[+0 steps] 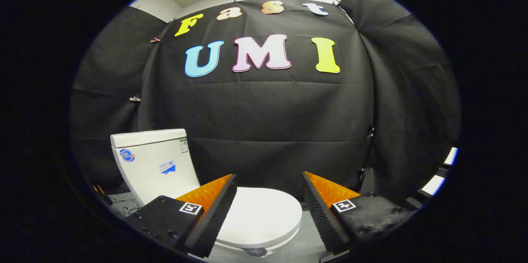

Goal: Open the toilet lid.

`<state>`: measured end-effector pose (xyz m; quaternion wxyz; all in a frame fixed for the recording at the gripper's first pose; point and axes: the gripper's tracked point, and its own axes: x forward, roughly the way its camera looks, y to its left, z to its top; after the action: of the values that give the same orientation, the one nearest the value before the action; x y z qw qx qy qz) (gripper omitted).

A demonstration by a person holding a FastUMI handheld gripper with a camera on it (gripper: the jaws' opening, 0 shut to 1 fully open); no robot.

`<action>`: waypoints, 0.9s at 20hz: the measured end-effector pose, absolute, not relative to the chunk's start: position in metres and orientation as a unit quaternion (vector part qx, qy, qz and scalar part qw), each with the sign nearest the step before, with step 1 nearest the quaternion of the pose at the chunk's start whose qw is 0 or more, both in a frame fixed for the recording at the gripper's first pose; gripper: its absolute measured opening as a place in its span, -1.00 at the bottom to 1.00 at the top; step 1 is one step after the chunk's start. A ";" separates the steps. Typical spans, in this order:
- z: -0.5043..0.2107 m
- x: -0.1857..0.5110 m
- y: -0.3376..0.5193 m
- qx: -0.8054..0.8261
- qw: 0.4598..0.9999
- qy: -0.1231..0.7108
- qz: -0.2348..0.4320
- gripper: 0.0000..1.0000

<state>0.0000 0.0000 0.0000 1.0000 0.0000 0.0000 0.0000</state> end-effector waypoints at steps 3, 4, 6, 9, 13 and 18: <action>0.000 -0.001 -0.002 0.001 1.000 0.001 -0.005 0.97; -0.001 -0.001 -0.003 0.001 1.000 0.000 -0.007 0.97; -0.004 0.000 0.001 0.004 1.000 0.006 -0.001 0.97; -0.009 0.000 0.001 -0.001 1.000 0.011 -0.001 0.97; -0.008 -0.001 0.000 0.002 1.000 0.010 0.000 0.97; -0.008 -0.001 0.001 0.001 1.000 0.009 0.000 0.98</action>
<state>-0.0009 0.0008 -0.0076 1.0000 0.0007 0.0089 -0.0005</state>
